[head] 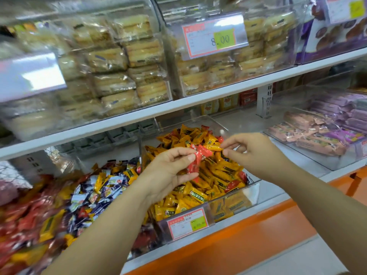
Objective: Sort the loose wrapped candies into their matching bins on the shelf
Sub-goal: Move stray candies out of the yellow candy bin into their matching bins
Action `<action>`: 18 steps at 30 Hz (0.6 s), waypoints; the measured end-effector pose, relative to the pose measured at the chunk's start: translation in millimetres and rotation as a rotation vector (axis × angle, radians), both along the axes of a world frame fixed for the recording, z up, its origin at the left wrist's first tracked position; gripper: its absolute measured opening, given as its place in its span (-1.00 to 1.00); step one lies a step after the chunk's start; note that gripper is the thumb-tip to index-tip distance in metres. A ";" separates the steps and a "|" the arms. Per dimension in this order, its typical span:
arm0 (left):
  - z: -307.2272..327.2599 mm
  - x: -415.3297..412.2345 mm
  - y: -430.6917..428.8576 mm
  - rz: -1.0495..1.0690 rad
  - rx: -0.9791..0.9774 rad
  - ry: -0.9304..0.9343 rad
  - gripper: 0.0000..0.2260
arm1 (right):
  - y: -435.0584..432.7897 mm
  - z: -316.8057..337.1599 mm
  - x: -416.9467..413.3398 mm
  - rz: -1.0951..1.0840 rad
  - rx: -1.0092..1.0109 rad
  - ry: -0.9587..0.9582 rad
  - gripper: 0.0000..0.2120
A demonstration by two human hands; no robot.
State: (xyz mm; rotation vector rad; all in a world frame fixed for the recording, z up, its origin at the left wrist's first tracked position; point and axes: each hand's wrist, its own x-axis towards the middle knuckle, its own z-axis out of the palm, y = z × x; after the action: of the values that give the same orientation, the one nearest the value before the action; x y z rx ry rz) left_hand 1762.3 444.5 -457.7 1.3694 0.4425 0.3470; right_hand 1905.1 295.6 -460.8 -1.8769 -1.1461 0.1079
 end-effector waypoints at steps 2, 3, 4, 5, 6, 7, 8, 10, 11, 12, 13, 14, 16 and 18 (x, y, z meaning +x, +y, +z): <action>4.4 -19.7 8.9 0.043 -0.007 -0.045 -0.91 | 16.8 5.7 -15.2 0.030 0.017 0.009 -0.88; 6.8 -30.6 13.5 0.074 -0.001 -0.065 -0.90 | 26.2 8.6 -25.6 0.057 0.009 0.005 -0.88; 8.4 -41.7 18.8 0.111 0.011 -0.080 -0.89 | 36.0 11.0 -37.2 0.088 -0.007 0.000 -0.89; 10.0 -53.5 24.2 0.147 0.027 -0.094 -0.88 | 46.2 12.7 -49.2 0.120 -0.024 -0.006 -0.89; 11.4 -65.9 29.8 0.183 0.046 -0.105 -0.88 | 56.7 14.1 -61.5 0.153 -0.044 -0.014 -0.90; 12.5 -78.7 35.2 0.220 0.068 -0.113 -0.88 | 66.3 15.2 -73.7 0.183 -0.066 -0.025 -0.91; 12.9 -91.7 40.7 0.260 0.090 -0.117 -0.89 | 75.7 15.4 -85.0 0.207 -0.087 -0.042 -0.92; 12.7 -117.7 51.8 0.366 0.123 -0.130 -0.89 | 93.6 13.9 -104.3 0.222 -0.131 -0.089 -0.92; 12.5 -130.8 57.0 0.432 0.126 -0.143 -0.88 | 101.8 12.7 -112.8 0.214 -0.159 -0.110 -0.89; 11.8 -144.1 63.8 0.506 0.124 -0.167 -0.88 | 110.1 10.9 -120.6 0.202 -0.189 -0.127 -0.85; 11.8 -157.6 70.1 0.577 0.130 -0.194 -0.87 | 117.7 8.9 -127.4 0.193 -0.219 -0.141 -0.81; 11.2 -169.2 76.8 0.636 0.159 -0.214 -0.88 | 123.4 6.6 -132.1 0.185 -0.249 -0.154 -0.78; 9.7 -194.7 93.2 0.746 0.296 -0.201 -0.92 | 133.9 4.7 -143.1 0.161 -0.303 -0.194 -0.73; 7.4 -215.4 110.9 0.841 0.431 -0.145 -0.93 | 140.0 4.6 -150.0 0.121 -0.337 -0.237 -0.72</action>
State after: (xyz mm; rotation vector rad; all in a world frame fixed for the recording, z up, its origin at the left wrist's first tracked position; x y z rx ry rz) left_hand 1546.9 555.4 -450.3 1.5013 0.8478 1.2813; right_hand 1755.0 435.6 -456.2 -2.1567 -1.4782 0.1571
